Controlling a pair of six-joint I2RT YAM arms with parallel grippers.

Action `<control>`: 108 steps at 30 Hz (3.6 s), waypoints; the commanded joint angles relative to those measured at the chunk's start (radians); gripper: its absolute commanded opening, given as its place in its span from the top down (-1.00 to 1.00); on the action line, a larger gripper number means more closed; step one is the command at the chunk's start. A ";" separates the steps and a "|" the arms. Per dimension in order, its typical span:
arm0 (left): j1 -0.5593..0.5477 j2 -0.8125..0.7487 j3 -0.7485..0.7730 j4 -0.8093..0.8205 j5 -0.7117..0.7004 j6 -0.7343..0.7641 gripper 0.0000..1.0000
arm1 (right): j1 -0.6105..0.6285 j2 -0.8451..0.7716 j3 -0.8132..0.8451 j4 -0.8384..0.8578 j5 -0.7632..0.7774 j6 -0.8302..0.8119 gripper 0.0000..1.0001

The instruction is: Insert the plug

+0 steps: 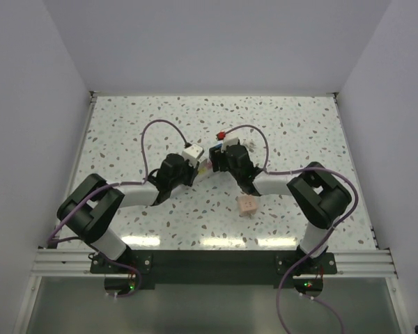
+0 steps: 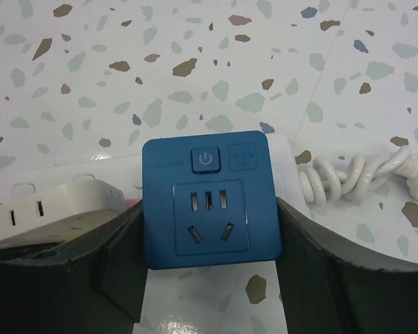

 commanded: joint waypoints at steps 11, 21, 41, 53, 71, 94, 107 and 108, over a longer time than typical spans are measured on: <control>-0.038 0.051 0.144 -0.004 0.127 -0.103 1.00 | -0.050 -0.045 0.020 -0.362 -0.170 0.050 -0.79; -0.037 0.104 0.210 0.016 0.123 -0.131 1.00 | -0.065 -0.338 -0.086 -0.411 -0.091 0.031 -0.98; -0.041 0.102 0.290 0.134 0.141 -0.066 -0.29 | -0.074 -0.773 -0.282 -0.494 0.032 0.077 -0.98; -0.265 -0.208 -0.089 0.201 0.080 0.109 -0.70 | -0.076 -0.786 -0.299 -0.485 0.014 0.090 -0.98; -0.385 0.031 -0.135 0.559 0.290 0.149 -0.82 | -0.079 -0.839 -0.328 -0.471 0.006 0.103 -0.98; -0.388 0.270 -0.025 0.680 0.347 0.136 -0.87 | -0.080 -0.864 -0.334 -0.473 0.002 0.100 -0.98; -0.390 0.378 0.002 0.749 0.365 0.136 -0.21 | -0.080 -0.823 -0.324 -0.510 0.000 0.120 -0.98; -0.390 0.379 -0.002 0.763 0.364 0.139 -0.13 | -0.080 -0.818 -0.321 -0.517 0.002 0.120 -0.98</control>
